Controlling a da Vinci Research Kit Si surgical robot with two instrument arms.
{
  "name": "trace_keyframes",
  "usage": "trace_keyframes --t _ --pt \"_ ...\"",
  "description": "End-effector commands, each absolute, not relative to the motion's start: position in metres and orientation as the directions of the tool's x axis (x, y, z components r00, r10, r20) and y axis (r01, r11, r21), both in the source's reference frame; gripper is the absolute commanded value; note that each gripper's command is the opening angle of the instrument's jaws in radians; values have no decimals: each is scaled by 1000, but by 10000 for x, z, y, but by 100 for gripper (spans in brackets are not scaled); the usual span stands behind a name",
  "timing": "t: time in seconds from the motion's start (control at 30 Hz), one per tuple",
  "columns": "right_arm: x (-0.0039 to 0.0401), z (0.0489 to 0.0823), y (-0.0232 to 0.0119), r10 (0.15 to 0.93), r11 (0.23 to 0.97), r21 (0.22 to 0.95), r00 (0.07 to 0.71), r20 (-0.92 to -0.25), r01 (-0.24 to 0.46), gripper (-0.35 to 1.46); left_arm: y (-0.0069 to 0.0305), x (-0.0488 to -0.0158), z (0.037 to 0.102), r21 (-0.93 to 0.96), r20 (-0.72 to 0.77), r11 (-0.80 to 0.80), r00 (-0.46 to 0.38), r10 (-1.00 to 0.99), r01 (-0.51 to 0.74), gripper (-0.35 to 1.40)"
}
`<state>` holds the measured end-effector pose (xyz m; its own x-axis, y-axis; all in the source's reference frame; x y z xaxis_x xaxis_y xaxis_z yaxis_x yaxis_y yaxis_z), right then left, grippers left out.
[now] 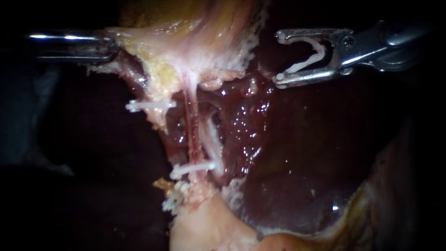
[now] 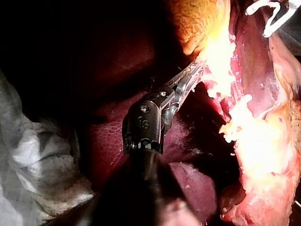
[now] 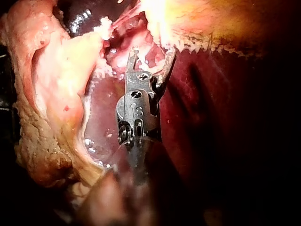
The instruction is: Clipping second clip right tube
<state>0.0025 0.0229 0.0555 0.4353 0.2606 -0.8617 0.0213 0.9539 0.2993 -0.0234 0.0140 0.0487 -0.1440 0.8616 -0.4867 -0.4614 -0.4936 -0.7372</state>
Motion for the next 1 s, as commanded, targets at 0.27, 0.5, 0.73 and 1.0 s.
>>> trace_keyframes --t 0.27,0.5,0.73,1.0 --pt "40 558 204 292 935 351 435 -852 60 49 139 -236 486 -737 -488 -493 -142 861 -462 -35" --pt "72 581 167 362 892 445 464 -809 80 48 139 -236 485 -737 -488 -493 -141 861 -463 -35" --pt "111 609 132 441 843 533 468 -766 78 48 139 -236 485 -737 -488 -493 -141 861 -463 -35" --pt "147 632 107 529 774 630 480 -699 64 48 137 -237 484 -736 -488 -493 -141 862 -464 -35"
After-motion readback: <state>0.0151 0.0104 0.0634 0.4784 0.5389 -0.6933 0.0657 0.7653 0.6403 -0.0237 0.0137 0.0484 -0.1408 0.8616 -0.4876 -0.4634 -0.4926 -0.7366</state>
